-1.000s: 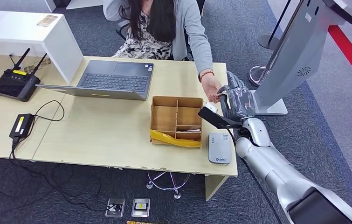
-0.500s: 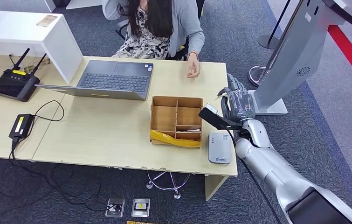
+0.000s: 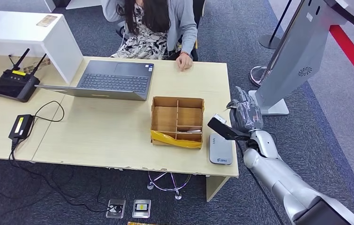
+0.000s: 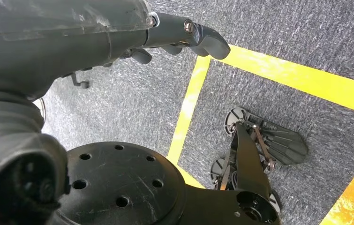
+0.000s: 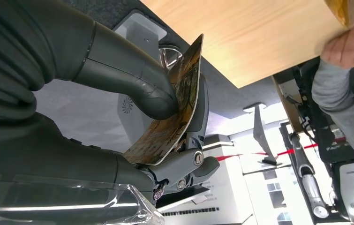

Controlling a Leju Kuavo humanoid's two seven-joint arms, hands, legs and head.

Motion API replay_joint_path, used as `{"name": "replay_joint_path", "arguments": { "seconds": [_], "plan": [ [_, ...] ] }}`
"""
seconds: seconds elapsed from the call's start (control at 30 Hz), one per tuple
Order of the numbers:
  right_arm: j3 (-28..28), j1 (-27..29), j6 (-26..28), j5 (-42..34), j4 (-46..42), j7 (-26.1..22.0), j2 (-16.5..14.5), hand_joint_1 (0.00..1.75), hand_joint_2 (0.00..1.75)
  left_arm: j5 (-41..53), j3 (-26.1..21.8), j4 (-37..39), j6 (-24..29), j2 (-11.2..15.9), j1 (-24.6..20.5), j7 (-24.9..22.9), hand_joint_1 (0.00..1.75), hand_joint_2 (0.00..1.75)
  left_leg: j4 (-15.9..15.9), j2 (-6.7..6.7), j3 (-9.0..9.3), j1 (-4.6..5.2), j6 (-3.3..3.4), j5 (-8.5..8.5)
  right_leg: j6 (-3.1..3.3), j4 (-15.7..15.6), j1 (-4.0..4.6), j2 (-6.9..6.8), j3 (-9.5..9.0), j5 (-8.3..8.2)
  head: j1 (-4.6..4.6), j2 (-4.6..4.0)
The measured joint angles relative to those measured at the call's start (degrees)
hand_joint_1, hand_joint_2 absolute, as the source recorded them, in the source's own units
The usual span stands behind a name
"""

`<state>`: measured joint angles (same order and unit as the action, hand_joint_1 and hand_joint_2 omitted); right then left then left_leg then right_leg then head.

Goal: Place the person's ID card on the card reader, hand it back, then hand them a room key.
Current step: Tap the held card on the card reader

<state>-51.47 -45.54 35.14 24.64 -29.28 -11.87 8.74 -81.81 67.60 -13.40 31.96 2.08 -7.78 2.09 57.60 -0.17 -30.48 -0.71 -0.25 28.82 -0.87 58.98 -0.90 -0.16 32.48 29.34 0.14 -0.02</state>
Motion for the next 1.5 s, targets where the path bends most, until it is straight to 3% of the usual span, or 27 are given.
{"name": "replay_joint_path", "arguments": {
  "seconds": [0.67, 1.5],
  "plan": [
    [-5.63, 7.56, 1.02, -2.25, -16.69, 6.85, 5.55, 1.75, 1.75, 2.17, 0.54, -0.05, 1.20, 0.42, -0.10, -3.88, 0.00, 0.00, 0.00, 0.02, 0.00, 0.00, 0.00, 0.00, 0.00, -0.01, 0.00, 0.02, 0.01, 0.00, 0.00, 0.01],
    [-8.76, 10.73, -1.35, -8.51, -15.94, 5.73, 7.74, 1.75, 1.75, 2.08, 1.53, -1.14, 3.73, -0.11, -0.18, -6.35, 0.00, 0.00, 0.00, 0.03, 0.00, 0.00, 0.00, 0.01, 0.00, -0.02, 0.00, 0.04, 0.02, 0.00, -0.01, 0.00]
  ]
}}
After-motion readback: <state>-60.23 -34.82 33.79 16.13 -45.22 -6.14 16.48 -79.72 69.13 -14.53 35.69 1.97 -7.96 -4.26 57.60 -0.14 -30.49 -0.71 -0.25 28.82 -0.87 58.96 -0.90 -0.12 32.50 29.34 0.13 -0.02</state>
